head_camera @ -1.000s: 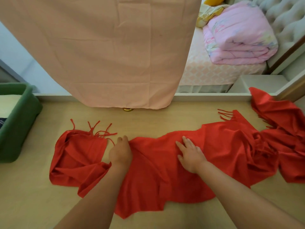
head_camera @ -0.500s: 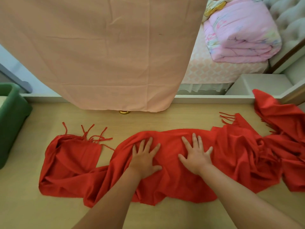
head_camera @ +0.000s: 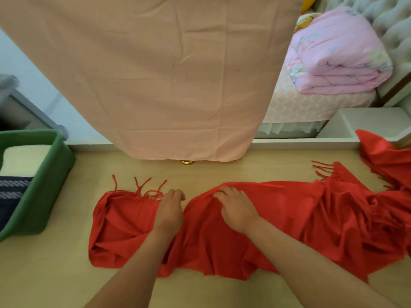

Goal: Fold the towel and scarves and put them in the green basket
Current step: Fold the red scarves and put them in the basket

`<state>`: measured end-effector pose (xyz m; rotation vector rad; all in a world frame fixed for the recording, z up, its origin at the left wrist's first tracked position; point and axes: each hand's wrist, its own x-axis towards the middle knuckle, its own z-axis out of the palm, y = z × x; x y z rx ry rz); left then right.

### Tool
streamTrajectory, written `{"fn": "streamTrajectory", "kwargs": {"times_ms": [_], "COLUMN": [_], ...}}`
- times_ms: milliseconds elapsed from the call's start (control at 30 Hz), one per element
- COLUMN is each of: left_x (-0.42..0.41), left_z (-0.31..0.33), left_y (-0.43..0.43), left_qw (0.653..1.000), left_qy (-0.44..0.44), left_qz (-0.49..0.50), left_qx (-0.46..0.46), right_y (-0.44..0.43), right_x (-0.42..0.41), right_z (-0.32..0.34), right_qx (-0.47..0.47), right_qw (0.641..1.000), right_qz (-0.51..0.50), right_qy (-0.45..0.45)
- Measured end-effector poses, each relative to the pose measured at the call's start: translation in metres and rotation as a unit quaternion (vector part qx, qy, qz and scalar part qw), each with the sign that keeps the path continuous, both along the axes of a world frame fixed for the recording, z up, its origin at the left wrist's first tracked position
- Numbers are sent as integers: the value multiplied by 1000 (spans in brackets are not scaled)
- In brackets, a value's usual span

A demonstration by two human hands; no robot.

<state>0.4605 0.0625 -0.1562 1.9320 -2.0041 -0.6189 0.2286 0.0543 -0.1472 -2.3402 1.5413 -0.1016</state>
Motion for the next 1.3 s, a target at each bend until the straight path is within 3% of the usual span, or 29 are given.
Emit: {"fn": "streamTrajectory", "kwargs": {"times_ms": [100, 233, 367, 433, 600, 700, 800, 867, 1000, 1067, 1167, 1233, 1300], "left_x": [54, 108, 153, 170, 216, 234, 250, 258, 277, 282, 284, 279, 270], "left_z": [-1, 2, 14, 22, 41, 60, 71, 74, 90, 96, 92, 80, 64], "left_y": [14, 40, 57, 60, 53, 44, 32, 21, 4, -9, -26, -25, -19], "left_qw": [998, 985, 949, 941, 984, 993, 995, 988, 929, 932, 984, 987, 990], "left_qy": [4, -70, -120, -133, 20, 59, 42, 16, -170, -211, -171, -136, -75], "left_qz": [-27, -49, -117, -148, -47, -12, -12, -30, -90, -86, -13, -10, -68], "left_qx": [63, 151, 265, 273, 170, 102, 87, 148, 315, 280, 51, -84, -99], "right_y": [3, 9, 20, 28, 40, 42, 41, 37, 34, 27, 10, 1, 0], "right_x": [48, 106, 149, 160, 170, 172, 177, 178, 190, 197, 206, 210, 213], "right_z": [-1, -4, -3, -1, 13, 24, 40, 49, 73, 82, 85, 81, 70], "right_qx": [11, 1, 56, 79, 106, 106, 102, 86, 24, 5, -35, -49, 9], "right_qw": [999, 994, 986, 979, 976, 980, 978, 967, 937, 931, 923, 927, 945], "right_qz": [49, 110, 125, 108, 11, -73, -171, -239, -339, -353, -365, -343, -300], "right_qy": [-19, 6, 99, 154, 190, 152, 69, 1, -86, -87, -116, -146, -128]}}
